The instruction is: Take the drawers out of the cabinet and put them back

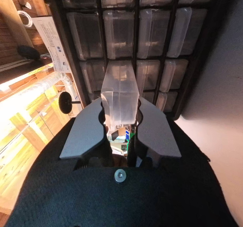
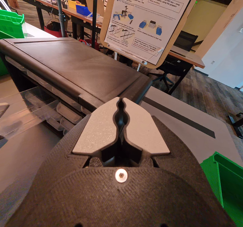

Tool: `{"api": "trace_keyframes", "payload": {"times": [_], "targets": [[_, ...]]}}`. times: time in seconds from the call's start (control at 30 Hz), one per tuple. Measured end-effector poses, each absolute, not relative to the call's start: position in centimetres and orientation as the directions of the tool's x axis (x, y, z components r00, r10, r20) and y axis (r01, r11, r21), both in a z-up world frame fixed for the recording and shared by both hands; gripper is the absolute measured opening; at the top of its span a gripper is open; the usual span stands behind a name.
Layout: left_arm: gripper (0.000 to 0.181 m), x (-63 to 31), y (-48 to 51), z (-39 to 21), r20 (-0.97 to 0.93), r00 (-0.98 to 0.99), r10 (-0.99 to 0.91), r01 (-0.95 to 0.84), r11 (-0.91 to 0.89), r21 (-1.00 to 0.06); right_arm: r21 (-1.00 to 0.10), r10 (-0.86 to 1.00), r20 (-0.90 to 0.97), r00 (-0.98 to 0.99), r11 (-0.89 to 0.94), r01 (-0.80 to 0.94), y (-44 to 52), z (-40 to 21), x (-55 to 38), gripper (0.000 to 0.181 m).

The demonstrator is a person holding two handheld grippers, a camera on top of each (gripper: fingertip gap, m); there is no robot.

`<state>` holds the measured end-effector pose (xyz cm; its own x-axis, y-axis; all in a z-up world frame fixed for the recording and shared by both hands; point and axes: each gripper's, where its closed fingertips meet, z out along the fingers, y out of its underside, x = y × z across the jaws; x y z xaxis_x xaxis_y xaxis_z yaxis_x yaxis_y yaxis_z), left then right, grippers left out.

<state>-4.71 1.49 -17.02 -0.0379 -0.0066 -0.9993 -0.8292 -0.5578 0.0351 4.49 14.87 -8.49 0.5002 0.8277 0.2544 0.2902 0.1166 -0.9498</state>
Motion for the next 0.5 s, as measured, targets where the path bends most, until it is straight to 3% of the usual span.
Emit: {"api": "trace_keyframes", "payload": {"times": [0.3, 0.5], "targets": [[0.049, -6.7, 5.6, -16.9, -0.999, -0.047, 0.019, -0.844, -0.536, 0.029, -0.953, 0.835, 0.243, 0.494, 0.111, 0.281, 14.9, -8.5, 4.5, 0.000], [0.056, -4.4, 3.0, -17.3, -0.988, 0.095, 0.120, -0.898, -0.418, -0.137, -0.951, 0.833, 0.251, 0.492, 0.118, 0.286, 14.9, -8.5, 4.5, 0.000]]}}
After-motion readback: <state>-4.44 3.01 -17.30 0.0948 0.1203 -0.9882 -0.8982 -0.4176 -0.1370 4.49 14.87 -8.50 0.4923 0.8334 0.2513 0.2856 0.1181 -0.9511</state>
